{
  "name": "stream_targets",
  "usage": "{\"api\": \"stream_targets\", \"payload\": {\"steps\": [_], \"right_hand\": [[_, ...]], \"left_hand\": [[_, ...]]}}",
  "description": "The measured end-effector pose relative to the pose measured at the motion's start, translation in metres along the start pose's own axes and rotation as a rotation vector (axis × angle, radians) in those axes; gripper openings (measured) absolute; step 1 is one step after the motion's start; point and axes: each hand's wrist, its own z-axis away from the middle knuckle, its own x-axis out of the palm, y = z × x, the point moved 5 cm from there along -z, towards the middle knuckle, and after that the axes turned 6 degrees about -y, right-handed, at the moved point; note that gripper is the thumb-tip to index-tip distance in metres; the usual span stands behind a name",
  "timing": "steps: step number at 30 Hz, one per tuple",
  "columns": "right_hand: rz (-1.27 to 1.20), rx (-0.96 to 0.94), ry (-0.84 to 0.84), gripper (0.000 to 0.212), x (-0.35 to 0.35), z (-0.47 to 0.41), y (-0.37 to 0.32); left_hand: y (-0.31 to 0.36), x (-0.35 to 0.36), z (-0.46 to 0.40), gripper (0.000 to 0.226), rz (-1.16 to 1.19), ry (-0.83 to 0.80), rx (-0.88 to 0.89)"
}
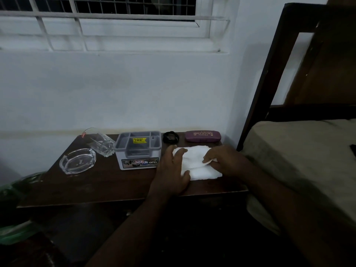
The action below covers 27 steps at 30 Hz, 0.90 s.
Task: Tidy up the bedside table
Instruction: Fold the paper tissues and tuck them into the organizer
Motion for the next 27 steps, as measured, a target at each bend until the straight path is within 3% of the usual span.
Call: {"api": "stream_targets", "payload": {"steps": [3,6,8,10,13,16,20,23,27], "right_hand": [[0.019,0.007,-0.031,0.022,0.003,0.002,0.004],[0.015,0.016,-0.034,0.020,0.005,0.000,0.003],[0.026,0.050,-0.122,0.017,0.009,-0.001,0.005],[0.034,0.105,-0.215,0.027,0.014,-0.002,0.008],[-0.038,0.168,-0.130,0.039,0.014,-0.006,0.008],[-0.022,0.212,-0.065,0.029,0.017,-0.017,0.005],[0.060,0.257,-0.070,0.034,0.020,-0.024,0.004],[0.052,0.236,-0.104,0.022,0.019,-0.031,0.002],[-0.220,0.288,-0.128,0.008,0.013,-0.035,0.004]], "left_hand": [[-0.002,0.002,0.002,0.065,-0.070,-0.013,-0.036],[-0.005,0.006,0.003,0.036,-0.125,-0.047,-0.035],[-0.008,0.007,0.003,0.024,-0.110,-0.053,-0.040],[-0.007,0.007,0.004,0.025,-0.117,-0.029,-0.023],[0.000,0.002,0.004,0.035,-0.132,0.048,0.024],[0.001,0.002,0.003,0.039,-0.135,0.031,0.030],[-0.003,0.003,0.002,0.024,-0.086,0.013,0.050],[-0.004,0.002,0.003,0.020,-0.031,0.030,0.059],[0.002,-0.004,0.002,0.026,0.038,0.090,0.084]]}}
